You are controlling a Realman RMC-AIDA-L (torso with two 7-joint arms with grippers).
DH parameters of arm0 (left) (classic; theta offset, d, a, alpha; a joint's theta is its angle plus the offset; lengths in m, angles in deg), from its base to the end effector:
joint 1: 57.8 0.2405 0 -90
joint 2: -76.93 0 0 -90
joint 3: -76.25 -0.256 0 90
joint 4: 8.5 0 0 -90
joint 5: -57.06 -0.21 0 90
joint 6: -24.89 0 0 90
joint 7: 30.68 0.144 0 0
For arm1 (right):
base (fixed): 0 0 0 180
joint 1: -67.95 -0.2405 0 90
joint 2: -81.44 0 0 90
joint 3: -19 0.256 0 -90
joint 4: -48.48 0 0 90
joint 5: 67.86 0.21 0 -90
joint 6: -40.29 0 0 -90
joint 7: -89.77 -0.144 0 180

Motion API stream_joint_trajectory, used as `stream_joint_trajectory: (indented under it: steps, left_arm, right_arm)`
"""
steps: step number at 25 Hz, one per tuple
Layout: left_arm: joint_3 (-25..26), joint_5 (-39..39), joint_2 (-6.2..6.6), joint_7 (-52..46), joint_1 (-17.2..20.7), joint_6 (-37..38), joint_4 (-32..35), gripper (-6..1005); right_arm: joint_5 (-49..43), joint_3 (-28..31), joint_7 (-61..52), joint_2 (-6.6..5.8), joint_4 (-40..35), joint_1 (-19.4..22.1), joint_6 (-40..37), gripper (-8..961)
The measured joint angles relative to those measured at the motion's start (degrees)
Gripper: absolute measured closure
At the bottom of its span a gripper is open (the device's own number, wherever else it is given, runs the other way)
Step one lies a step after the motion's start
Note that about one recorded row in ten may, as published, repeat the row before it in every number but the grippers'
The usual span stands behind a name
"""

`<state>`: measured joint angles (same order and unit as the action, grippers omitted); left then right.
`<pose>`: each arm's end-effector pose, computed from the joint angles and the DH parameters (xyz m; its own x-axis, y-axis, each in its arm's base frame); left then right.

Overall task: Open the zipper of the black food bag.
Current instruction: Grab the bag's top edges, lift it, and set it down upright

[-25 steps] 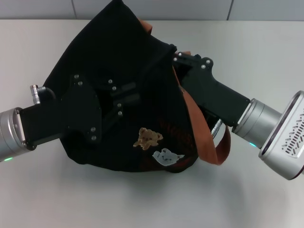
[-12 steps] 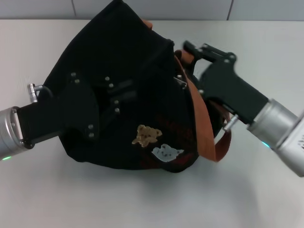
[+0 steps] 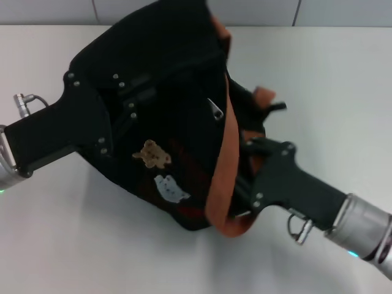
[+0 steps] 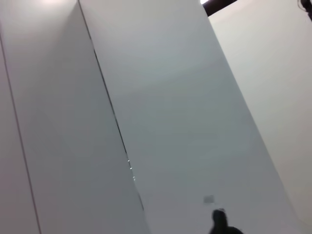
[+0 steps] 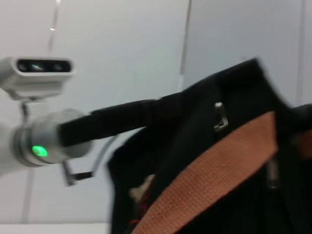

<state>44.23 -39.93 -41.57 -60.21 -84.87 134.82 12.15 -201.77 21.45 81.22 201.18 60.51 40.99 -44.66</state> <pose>-0.2455 0.2780 0.0119 0.5765 -0.3969 0.7142 0.0533 -0.8540 -0.5176 0.2395 0.2445 -0.1051 0.6943 0.1793 -0.6970 -0.2461 -0.8510 -0.4640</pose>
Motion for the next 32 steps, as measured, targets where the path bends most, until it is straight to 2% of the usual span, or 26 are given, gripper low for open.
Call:
stream_joint_trajectory:
  steps: [1, 2, 4, 5, 10, 12, 16, 20, 24, 32]
  left_arm:
    - [0.0, 0.0, 0.0, 0.0, 0.0, 0.0, 0.0, 911]
    - [-0.1, -0.1, -0.08, 0.0, -0.4, 0.0, -0.2, 911]
    - [-0.7, -0.2, -0.16, 0.0, -0.9, 0.0, -0.4, 911]
    - [-1.6, -0.2, -0.22, 0.1, -1.3, 0.1, -0.5, 911]
    - [-3.3, 0.1, -0.25, 0.1, -1.4, 0.7, -0.5, 912]
    - [-3.3, 0.0, -0.25, 0.1, -1.2, 0.7, -0.5, 912]
    - [-3.5, -0.3, -0.13, 0.1, 0.0, 0.9, -0.1, 930]
    - [-3.6, -0.3, 0.09, 0.3, 1.2, 0.5, 0.1, 965]
    - [-3.9, -0.5, 0.1, 0.7, 1.5, 0.4, 0.1, 1001]
    - [-3.9, -0.6, 0.05, 0.8, 2.6, 1.8, 0.1, 992]
  right_arm:
    - [0.0, 0.0, 0.0, 0.0, 0.0, 0.0, 0.0, 555]
    - [-1.2, 0.0, -2.1, 0.07, 1.7, -1.9, 2.3, 555]
    - [-1.4, 0.1, -2.5, 0.08, 2.6, -2.8, 3.6, 555]
    - [-1.4, 0.4, -2.9, 0.09, 4.8, -4.9, 6.5, 555]
    - [-1.2, 2.6, -4.6, 0.12, 7.4, -8.9, 13.0, 556]
    - [-1.2, 3.1, -5.2, 0.12, 7.6, -9.2, 13.7, 556]
    - [-1.1, 4.2, -6.1, 0.14, 7.2, -8.0, 13.6, 556]
    - [-1.1, 5.8, -6.1, 0.13, 6.7, -4.8, 13.2, 554]
    - [-1.1, 6.0, -6.1, 0.07, 6.2, -3.8, 12.1, 552]
    - [-1.1, 6.7, -6.7, 0.09, 5.0, -3.0, 11.5, 549]
